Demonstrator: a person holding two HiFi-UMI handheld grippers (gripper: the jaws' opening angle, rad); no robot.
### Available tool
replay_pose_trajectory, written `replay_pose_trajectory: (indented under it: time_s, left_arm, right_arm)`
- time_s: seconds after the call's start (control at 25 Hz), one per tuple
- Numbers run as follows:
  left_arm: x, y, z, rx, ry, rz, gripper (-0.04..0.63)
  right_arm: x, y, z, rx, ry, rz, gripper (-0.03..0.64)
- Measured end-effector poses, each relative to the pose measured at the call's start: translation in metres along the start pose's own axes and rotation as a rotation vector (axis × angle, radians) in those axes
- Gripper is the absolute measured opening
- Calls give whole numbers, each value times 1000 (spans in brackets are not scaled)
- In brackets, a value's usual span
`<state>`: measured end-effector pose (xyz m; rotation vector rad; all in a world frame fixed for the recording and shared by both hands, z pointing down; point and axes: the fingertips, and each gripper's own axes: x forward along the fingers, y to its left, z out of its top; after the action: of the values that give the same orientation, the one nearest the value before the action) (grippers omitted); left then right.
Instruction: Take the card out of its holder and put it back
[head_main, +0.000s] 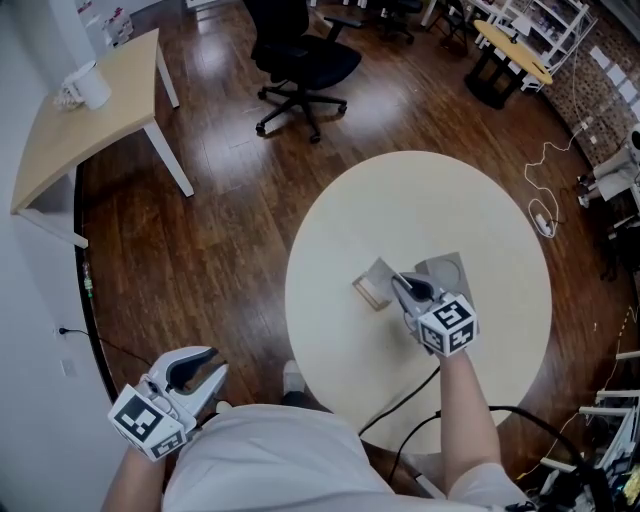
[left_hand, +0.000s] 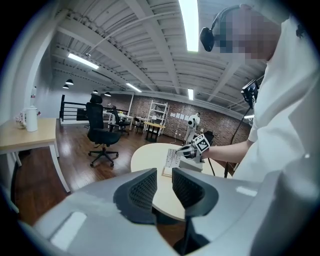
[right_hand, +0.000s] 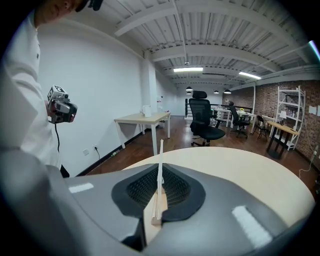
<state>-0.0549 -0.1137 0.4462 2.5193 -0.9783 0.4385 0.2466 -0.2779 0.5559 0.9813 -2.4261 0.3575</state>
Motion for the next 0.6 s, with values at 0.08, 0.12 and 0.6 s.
replay_pose_trajectory:
  time_s: [0.08,0.12,0.6]
  left_arm:
    - [0,0,0,1,4,4,101]
    - [0,0,0,0,7,8,101]
    - [-5,3,-2,-13,22,48,101]
  right_arm:
    - [3,1,-3,-8,7,9,20]
    - [4,0,-6,-3,9,12,20]
    - [22,-8,-46,62,22,53,21]
